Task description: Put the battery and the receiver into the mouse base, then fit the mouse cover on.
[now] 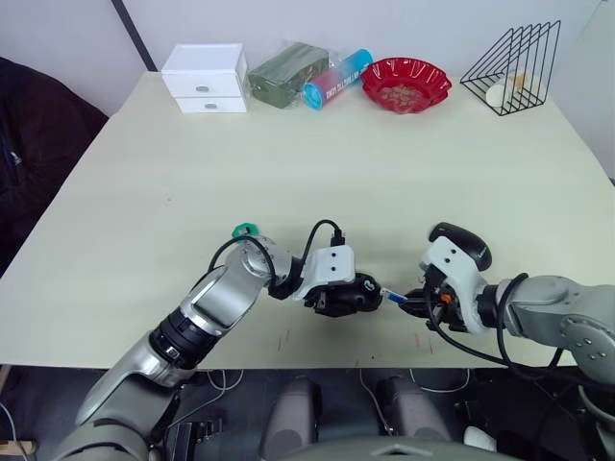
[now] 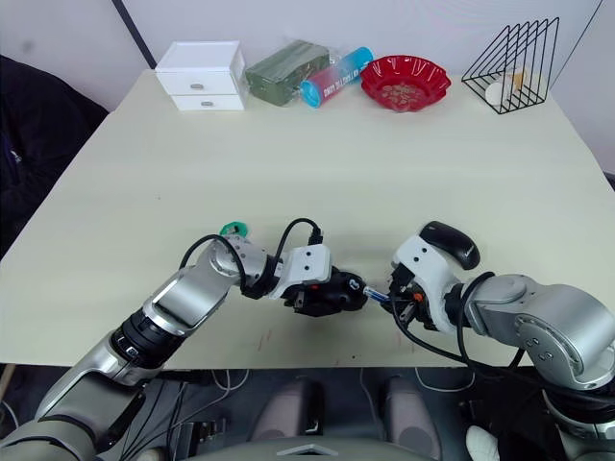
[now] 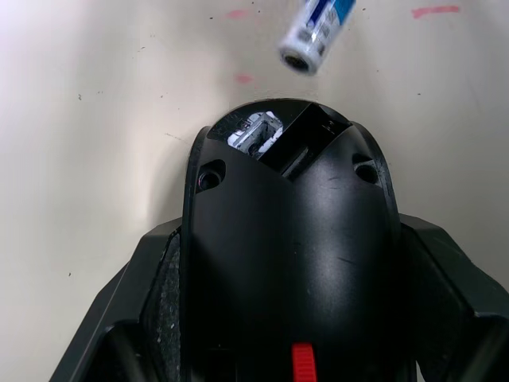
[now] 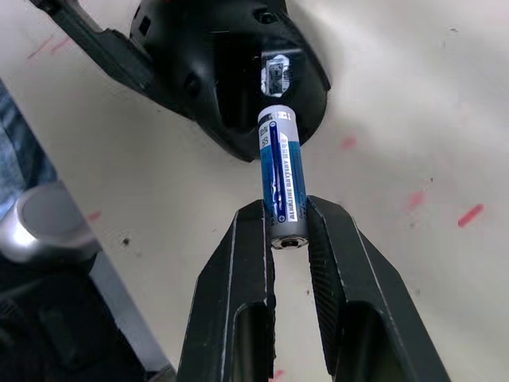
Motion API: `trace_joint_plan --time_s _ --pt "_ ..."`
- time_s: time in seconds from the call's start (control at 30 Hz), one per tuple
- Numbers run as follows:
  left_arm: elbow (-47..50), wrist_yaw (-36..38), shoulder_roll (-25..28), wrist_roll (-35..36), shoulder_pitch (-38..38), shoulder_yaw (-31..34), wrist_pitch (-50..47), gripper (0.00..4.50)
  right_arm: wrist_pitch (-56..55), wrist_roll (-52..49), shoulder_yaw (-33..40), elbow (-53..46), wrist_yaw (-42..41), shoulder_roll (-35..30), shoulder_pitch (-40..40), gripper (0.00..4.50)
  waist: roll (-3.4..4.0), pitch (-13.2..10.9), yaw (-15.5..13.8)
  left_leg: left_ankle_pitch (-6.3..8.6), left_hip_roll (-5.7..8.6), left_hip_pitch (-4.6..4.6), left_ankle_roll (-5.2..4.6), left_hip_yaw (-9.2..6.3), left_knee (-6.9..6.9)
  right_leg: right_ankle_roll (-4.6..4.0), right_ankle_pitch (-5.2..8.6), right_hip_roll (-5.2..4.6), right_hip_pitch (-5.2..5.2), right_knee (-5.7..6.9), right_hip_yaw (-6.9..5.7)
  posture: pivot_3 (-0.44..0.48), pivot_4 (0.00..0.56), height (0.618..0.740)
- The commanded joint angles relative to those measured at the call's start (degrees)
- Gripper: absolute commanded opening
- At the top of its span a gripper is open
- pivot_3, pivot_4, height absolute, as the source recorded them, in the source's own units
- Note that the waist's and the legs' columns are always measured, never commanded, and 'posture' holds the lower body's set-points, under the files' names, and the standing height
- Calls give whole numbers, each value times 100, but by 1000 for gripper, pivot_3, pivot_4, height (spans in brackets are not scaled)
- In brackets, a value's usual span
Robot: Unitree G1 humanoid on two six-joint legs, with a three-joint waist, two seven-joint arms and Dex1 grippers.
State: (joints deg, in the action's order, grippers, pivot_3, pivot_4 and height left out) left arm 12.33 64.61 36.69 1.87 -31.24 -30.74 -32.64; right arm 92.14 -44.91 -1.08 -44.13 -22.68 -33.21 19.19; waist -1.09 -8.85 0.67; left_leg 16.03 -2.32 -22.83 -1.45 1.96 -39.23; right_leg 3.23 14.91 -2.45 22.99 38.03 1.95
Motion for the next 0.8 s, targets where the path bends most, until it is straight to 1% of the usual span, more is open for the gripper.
trace_joint_plan --time_s 0.03,0.2,0.4,0.8 --pt "-188 5 21 -176 63 -167 -74 2931 36 -266 -81 23 263 17 139 108 0 1 2 0 0 0 0 0 0 0 0 0 0 0 0 0 150 740" --pt "-181 9 14 -181 68 -179 -75 2931 36 -828 -70 259 702 148 453 108 0 0 -1 0 0 0 0 -1 0 0 0 0 0 0 -1 0 150 740" --pt "-183 -10 -6 -191 69 -189 -86 2931 36 -1561 -144 560 1314 92 654 108 0 0 -2 0 0 -2 0 -2 1 0 0 -1 0 -2 -2 0 150 740" --pt "-200 -28 -44 -209 77 -201 -55 2931 36 -3431 -379 1494 3385 145 992 108 0 0 -4 0 0 -4 0 -2 1 0 0 -4 0 -3 -2 0 150 740"
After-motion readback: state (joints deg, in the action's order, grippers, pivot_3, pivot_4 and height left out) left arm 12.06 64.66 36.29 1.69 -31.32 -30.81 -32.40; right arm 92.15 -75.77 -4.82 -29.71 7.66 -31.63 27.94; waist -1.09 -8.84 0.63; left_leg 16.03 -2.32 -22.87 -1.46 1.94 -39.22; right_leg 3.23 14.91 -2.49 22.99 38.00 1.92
